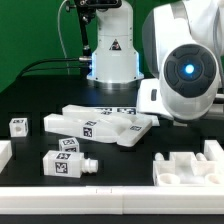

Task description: Assemble chair

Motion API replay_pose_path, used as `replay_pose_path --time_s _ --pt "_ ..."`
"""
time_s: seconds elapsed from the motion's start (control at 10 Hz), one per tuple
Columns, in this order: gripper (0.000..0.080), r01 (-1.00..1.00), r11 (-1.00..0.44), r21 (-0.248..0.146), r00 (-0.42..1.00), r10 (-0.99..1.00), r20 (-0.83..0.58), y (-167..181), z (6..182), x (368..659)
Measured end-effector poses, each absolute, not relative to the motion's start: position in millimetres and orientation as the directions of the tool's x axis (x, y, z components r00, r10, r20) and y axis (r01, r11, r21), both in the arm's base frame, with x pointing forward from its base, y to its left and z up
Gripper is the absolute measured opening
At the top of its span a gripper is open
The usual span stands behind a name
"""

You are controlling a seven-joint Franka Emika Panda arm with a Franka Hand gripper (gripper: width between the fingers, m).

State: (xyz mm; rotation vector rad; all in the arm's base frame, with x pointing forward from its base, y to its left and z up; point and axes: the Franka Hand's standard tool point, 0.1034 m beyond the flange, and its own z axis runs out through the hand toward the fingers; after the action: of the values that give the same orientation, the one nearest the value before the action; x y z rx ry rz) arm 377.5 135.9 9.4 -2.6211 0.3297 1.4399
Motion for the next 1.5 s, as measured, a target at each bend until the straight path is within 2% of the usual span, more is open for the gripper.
replay_pose_path --time_s 0.3,0.4,0.5,0.6,0.7,0.8,0.9,1.1,1.2,1.3,1.4,1.5 --pt "0.0648 -0.253 -0.968 -0.009 0.515 -0.127 -0.848 135.5 8.4 374.8" --pt "0.0558 -0.252 -0.968 -0.009 0.515 -0.127 -0.848 135.6 8.4 374.7" --pt "0.0376 -0.252 -0.968 -0.009 0.515 -0.127 -0.848 135.6 8.4 374.7" --pt "0.0283 -0.252 -0.968 -0.009 0.515 -0.126 -0.848 135.6 8.4 374.7" --pt "0.0283 -0.247 -0.969 -0.015 0.516 -0.119 -0.848 134.8 9.3 374.8" --pt "0.0284 -0.237 -0.971 -0.038 0.528 -0.095 -0.844 131.4 15.4 378.4" --pt "0.0284 -0.238 -0.97 -0.046 0.558 -0.098 -0.824 127.4 29.0 389.8" --pt "0.0284 -0.232 -0.969 -0.082 0.595 -0.074 -0.801 115.0 67.5 414.8" --pt "0.0284 -0.233 -0.967 -0.103 0.655 -0.078 -0.752 106.8 97.0 436.1" --pt "0.0284 -0.238 -0.965 -0.108 0.703 -0.095 -0.705 104.0 120.4 450.6" --pt "0.0284 -0.236 -0.966 -0.105 0.729 -0.105 -0.676 109.0 124.7 451.1" --pt "0.0284 -0.236 -0.966 -0.109 0.776 -0.119 -0.62 110.1 119.1 453.9"
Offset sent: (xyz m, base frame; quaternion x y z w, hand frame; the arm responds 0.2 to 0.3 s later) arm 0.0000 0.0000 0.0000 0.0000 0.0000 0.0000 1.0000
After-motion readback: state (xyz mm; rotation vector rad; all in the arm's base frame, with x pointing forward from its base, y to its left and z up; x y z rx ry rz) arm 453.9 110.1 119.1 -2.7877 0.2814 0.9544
